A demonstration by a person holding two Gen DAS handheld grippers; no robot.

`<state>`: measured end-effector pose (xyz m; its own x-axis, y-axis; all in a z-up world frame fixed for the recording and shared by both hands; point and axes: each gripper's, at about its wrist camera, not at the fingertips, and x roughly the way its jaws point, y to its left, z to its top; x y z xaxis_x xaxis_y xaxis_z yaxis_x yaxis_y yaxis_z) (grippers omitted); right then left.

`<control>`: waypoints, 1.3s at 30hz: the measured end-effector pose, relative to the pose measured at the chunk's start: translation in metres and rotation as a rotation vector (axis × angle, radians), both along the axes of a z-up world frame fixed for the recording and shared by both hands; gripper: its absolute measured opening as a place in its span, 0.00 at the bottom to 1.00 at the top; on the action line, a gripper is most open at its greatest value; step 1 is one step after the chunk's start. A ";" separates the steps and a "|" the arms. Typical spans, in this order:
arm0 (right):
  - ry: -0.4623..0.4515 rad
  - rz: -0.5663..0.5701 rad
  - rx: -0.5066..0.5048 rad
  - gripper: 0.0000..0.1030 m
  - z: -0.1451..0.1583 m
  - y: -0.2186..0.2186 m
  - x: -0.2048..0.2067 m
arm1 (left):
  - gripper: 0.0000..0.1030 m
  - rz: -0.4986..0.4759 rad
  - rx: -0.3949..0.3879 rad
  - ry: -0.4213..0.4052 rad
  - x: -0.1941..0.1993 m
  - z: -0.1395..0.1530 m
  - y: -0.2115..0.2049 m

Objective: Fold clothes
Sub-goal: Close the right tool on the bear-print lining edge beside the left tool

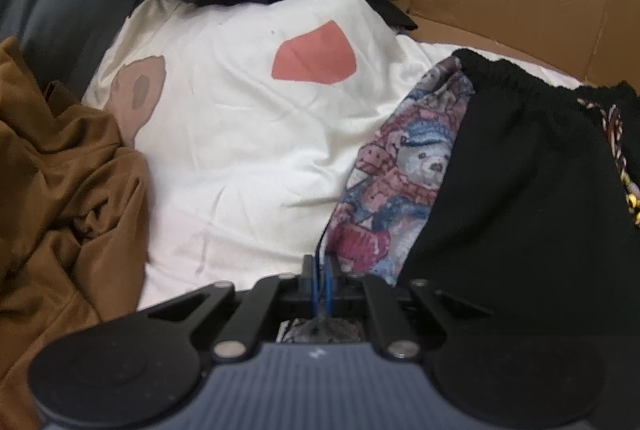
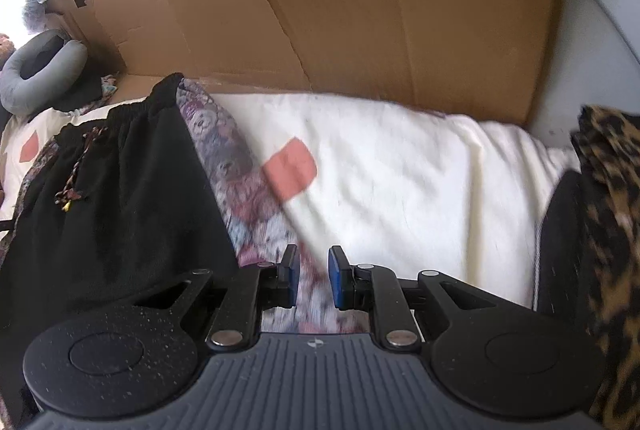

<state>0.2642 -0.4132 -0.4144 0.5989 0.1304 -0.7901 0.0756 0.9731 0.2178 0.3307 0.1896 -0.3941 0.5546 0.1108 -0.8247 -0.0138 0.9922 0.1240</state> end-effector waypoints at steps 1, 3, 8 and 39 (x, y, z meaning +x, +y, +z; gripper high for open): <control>-0.003 -0.003 -0.003 0.17 -0.001 0.000 0.006 | 0.04 0.001 -0.001 -0.001 0.000 0.000 0.000; -0.008 -0.009 0.001 0.17 -0.003 -0.001 0.016 | 0.04 0.003 -0.005 -0.002 -0.001 -0.001 0.001; -0.025 -0.011 0.009 0.22 -0.010 0.002 0.039 | 0.04 0.008 -0.007 -0.003 -0.001 -0.002 0.000; -0.067 0.160 -0.079 0.23 -0.019 0.040 0.047 | 0.05 0.000 -0.007 -0.008 -0.003 -0.004 -0.001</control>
<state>0.3117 -0.3737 -0.4334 0.6270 0.1678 -0.7607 -0.0941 0.9857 0.1399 0.3278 0.1890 -0.3984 0.5612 0.1050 -0.8210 -0.0151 0.9931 0.1167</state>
